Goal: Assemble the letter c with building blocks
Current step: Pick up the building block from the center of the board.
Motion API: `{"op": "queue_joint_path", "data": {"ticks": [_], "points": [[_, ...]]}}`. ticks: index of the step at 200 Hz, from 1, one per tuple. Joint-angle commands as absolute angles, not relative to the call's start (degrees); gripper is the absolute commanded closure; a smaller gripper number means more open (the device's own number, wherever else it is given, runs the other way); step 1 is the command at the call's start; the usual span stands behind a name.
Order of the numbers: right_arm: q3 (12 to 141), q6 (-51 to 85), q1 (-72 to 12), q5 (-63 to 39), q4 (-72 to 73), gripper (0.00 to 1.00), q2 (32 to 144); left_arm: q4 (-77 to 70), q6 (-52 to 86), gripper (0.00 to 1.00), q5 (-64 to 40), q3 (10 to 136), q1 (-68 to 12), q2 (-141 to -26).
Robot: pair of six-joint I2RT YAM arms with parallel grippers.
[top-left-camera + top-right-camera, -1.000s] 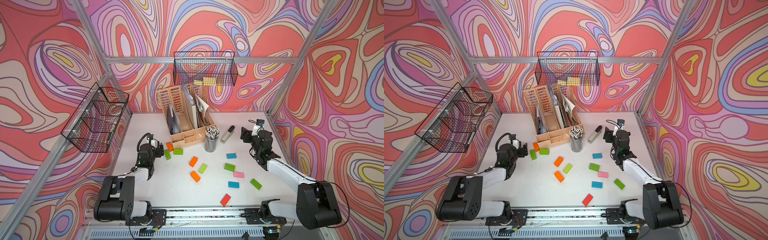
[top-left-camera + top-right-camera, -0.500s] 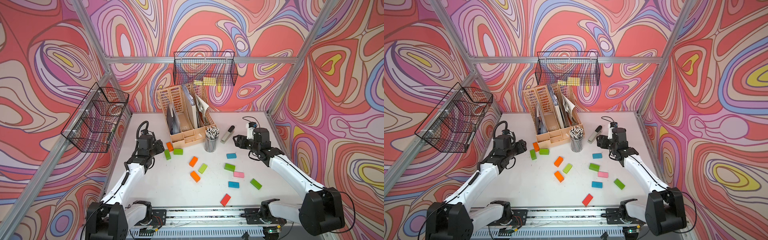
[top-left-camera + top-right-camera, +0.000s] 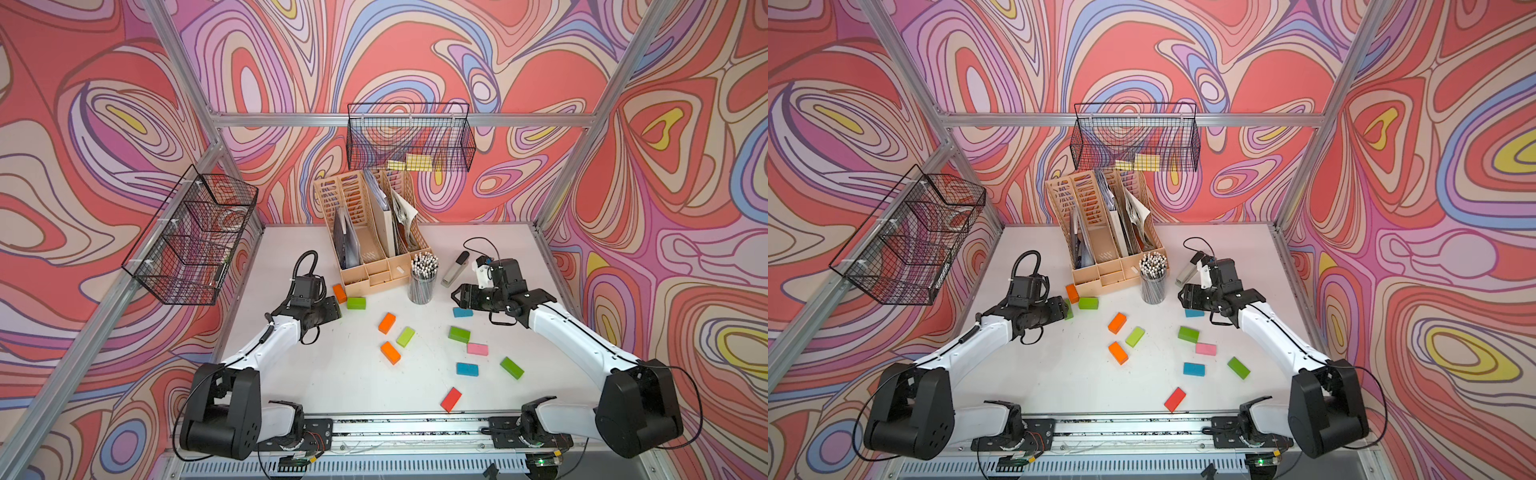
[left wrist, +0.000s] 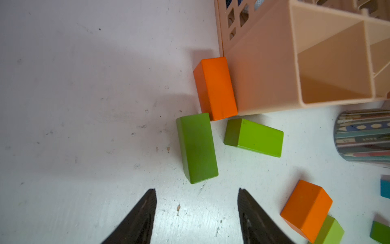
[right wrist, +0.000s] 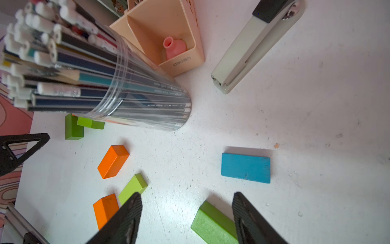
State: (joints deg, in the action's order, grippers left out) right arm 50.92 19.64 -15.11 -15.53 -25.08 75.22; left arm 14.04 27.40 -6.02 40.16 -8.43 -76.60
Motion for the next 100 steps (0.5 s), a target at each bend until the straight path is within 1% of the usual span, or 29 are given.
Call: {"op": "queue_joint_path", "data": {"ticks": [1, 25, 44, 80, 100], "points": [[51.8, 20.0, -15.5, -16.3, -25.8, 0.28, 75.8, 13.8, 26.6, 0.39, -6.5, 42.2, -8.4, -79.4], [52.0, 20.2, -15.5, -16.7, -25.8, 0.24, 76.7, 12.1, 26.1, 0.40, -8.2, 42.6, -8.4, -81.7], [52.0, 20.1, -15.5, -17.4, -26.0, 0.23, 77.3, 11.0, 25.7, 0.38, -8.0, 42.5, -8.4, -82.4], [51.8, 20.3, -15.4, -18.5, -26.0, 0.24, 78.6, 10.1, 24.1, 0.37, -7.1, 43.4, -8.4, -84.0], [51.5, 20.7, -15.5, -18.7, -25.4, 0.24, 78.7, 10.1, 23.5, 0.39, -7.2, 44.3, -8.4, -85.1]]}}
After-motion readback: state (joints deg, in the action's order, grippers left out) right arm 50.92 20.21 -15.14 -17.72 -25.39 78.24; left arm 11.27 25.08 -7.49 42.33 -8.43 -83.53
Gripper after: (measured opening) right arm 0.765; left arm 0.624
